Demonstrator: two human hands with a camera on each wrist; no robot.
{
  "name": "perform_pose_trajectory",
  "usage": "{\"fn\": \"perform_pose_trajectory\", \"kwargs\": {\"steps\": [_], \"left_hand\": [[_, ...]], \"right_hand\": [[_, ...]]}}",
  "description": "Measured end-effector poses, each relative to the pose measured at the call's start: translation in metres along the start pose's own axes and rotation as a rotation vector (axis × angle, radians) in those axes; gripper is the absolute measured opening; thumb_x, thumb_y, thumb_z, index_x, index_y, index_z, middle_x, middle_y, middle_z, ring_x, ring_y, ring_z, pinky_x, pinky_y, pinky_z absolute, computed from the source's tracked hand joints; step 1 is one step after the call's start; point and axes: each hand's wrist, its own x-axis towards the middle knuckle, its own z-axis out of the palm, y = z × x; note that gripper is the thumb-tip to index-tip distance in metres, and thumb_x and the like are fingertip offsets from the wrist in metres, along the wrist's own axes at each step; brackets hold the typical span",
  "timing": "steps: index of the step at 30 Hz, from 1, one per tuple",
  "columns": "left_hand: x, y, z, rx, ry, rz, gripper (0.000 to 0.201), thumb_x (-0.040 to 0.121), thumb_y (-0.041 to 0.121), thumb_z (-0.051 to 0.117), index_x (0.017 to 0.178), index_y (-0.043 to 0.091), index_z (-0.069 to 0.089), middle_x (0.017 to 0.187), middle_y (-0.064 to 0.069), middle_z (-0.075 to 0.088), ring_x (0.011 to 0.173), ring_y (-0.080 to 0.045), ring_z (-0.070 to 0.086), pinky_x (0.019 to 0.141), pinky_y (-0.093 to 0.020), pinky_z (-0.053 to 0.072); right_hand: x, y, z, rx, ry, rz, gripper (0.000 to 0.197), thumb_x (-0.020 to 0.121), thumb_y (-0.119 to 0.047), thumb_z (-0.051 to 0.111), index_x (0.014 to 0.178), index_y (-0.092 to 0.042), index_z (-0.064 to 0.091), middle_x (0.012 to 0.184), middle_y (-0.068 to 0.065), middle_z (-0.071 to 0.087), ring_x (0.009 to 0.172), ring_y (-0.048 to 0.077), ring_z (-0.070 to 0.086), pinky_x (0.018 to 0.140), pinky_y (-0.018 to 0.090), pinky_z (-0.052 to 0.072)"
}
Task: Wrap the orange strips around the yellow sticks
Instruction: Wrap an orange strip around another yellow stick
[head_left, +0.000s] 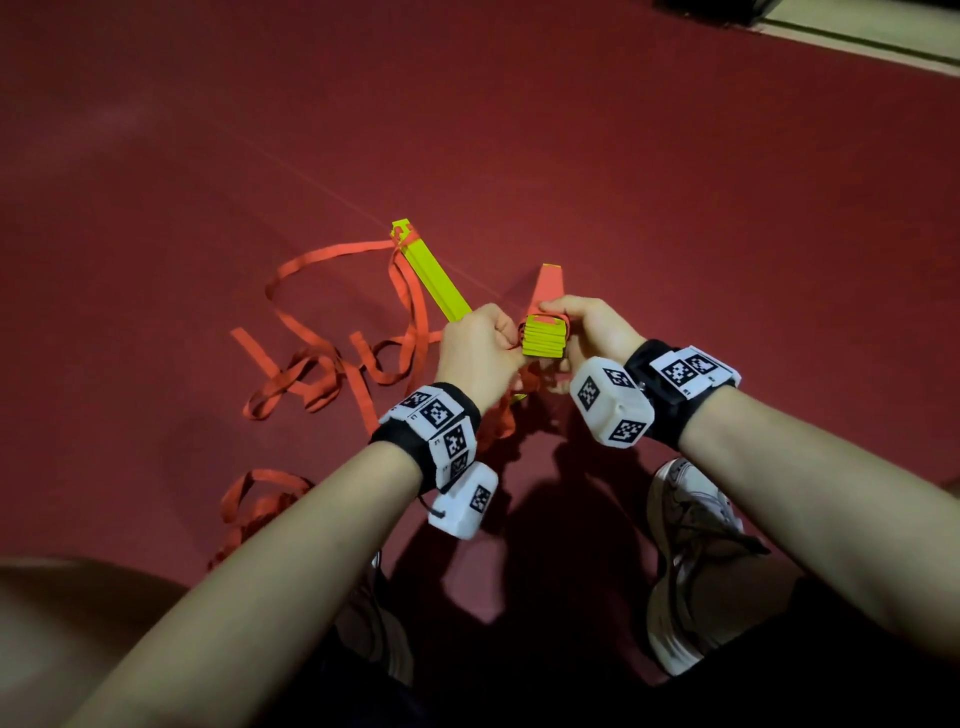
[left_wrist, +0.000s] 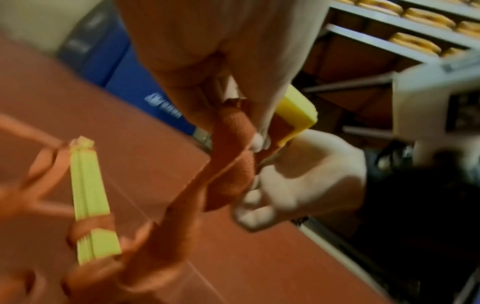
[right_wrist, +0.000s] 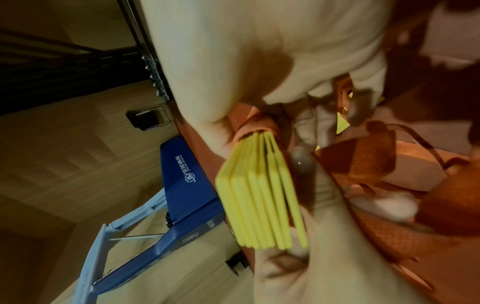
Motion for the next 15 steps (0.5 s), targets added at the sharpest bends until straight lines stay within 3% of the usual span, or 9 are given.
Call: {"fn": "perform_pose_trajectory", "kwargs": {"steps": [3,6,7,10,12,15], "left_hand": [[-0.0024,0.0006,0.0021,-0.043,-0.011,-0.075,0.041,0.081,0.011,0.079,0.061,0.021,0.044,0.044,0.008,0.052,0.041,-0.001,0.056,0.047,-0.015,0.034],[-0.0050,0.0006,0.0056,0.096,0.005,-0.038,0.050,0.080,0.034,0.082,0.055,0.017,0.042,0.052,-0.001,0.046,0.068,-0.033,0.058,0.056,-0.035,0.030],[-0.0057,0.0022,0.0062,0.157,0.007,-0.010,0.045,0.080,0.039,0.081,0.059,0.016,0.049,0.059,-0.006,0.055,0.079,-0.040,0.060,0.060,-0.037,0.033],[-0.0070,0.0038,0.0076,0.312,-0.019,0.054,0.031,0.085,0.046,0.075,0.086,0.014,0.071,0.092,-0.017,0.073,0.097,-0.042,0.065,0.072,-0.039,0.042],[-0.0076,0.0023,0.0099,0.398,-0.052,0.075,0.037,0.088,0.050,0.071,0.092,0.013,0.071,0.096,-0.018,0.072,0.098,-0.043,0.065,0.073,-0.040,0.044],[-0.0020,0.0063,0.0000,0.409,-0.231,0.090,0.041,0.085,0.057,0.072,0.078,0.018,0.060,0.082,-0.008,0.069,0.085,-0.035,0.063,0.067,-0.036,0.040]], "right_hand": [[-0.0005,0.0014,0.0036,0.001,-0.020,0.001,0.031,0.096,-0.035,0.048,0.083,-0.010,0.061,0.071,0.012,0.061,0.049,0.025,0.056,0.048,0.023,0.049],[0.0015,0.0033,0.0056,-0.007,-0.038,0.008,0.035,0.097,-0.039,0.044,0.080,-0.011,0.058,0.067,0.011,0.059,0.048,0.023,0.052,0.053,0.024,0.043],[0.0010,0.0037,0.0064,-0.041,-0.036,0.016,0.037,0.097,-0.041,0.044,0.079,-0.012,0.057,0.068,0.010,0.056,0.050,0.023,0.049,0.053,0.025,0.042],[0.0026,0.0053,0.0083,-0.167,0.019,0.052,0.042,0.098,-0.043,0.043,0.076,-0.011,0.058,0.063,0.011,0.055,0.045,0.024,0.051,0.044,0.023,0.049],[0.0016,0.0046,0.0088,-0.243,0.033,0.042,0.042,0.098,-0.042,0.042,0.070,-0.013,0.051,0.052,0.006,0.047,0.038,0.018,0.041,0.039,0.018,0.034],[0.0023,0.0000,0.0032,-0.197,-0.014,0.072,0.046,0.098,-0.040,0.039,0.059,-0.014,0.041,0.041,0.002,0.032,0.028,0.011,0.021,0.038,0.014,0.012]]}}
